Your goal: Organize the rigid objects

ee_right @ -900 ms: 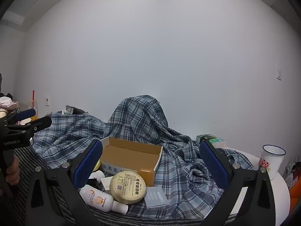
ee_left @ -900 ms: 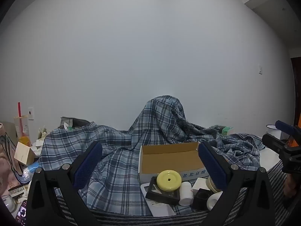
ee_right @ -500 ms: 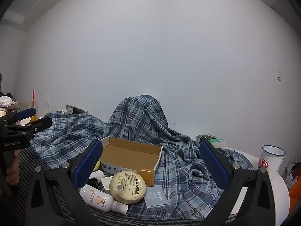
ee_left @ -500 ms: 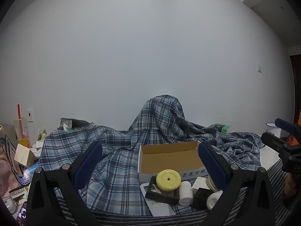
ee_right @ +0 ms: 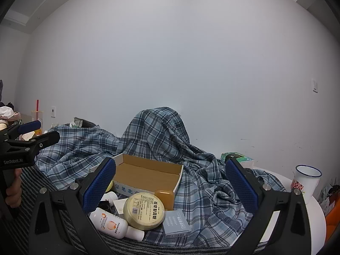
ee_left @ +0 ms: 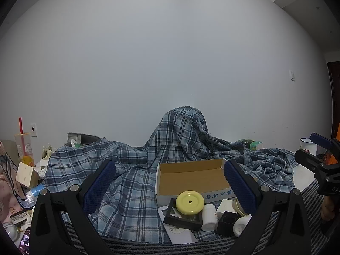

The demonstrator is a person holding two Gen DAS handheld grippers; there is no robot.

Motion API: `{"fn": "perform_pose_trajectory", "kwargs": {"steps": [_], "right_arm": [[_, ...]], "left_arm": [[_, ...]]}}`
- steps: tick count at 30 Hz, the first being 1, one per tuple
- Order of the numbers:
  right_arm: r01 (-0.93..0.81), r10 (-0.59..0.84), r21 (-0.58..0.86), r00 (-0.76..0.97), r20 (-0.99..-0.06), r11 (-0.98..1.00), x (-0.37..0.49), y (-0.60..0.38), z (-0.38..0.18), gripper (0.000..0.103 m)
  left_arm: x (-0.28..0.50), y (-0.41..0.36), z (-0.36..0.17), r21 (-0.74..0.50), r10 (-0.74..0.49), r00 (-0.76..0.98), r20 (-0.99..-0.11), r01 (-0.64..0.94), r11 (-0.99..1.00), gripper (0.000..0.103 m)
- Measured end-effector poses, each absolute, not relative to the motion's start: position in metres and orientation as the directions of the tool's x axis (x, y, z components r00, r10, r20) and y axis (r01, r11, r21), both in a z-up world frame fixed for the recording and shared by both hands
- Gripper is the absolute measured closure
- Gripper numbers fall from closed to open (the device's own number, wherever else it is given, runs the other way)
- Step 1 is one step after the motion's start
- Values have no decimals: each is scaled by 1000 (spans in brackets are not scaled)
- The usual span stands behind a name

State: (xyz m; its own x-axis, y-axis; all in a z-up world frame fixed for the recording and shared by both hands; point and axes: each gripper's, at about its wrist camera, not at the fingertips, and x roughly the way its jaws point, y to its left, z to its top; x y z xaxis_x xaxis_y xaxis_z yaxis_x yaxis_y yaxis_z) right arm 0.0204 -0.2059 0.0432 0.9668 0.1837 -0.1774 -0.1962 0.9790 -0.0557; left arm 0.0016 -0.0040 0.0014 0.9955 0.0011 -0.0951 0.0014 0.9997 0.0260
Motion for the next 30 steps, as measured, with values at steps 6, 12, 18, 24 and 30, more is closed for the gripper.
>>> {"fn": "perform_pose_trajectory", "kwargs": {"steps": [6, 12, 18, 24, 30], "right_arm": [[-196, 183, -59, 968, -174, 979, 20, -205, 42, 0], [-196, 183, -62, 968, -169, 979, 20, -205, 42, 0], [-197, 184, -64, 969, -165, 978, 20, -205, 42, 0], [-198, 185, -65, 969, -161, 978, 20, -206, 43, 0], [-198, 185, -67, 969, -162, 978, 20, -206, 43, 0]], "left_arm": [[2, -4, 1, 26, 1, 995, -96, 2, 1000, 0], [2, -6, 3, 27, 1, 995, -96, 2, 1000, 0], [2, -6, 3, 26, 1, 996, -95, 2, 1000, 0], [2, -6, 2, 26, 0, 995, -95, 2, 1000, 0], [2, -7, 2, 22, -1, 996, -94, 3, 1000, 0]]}}
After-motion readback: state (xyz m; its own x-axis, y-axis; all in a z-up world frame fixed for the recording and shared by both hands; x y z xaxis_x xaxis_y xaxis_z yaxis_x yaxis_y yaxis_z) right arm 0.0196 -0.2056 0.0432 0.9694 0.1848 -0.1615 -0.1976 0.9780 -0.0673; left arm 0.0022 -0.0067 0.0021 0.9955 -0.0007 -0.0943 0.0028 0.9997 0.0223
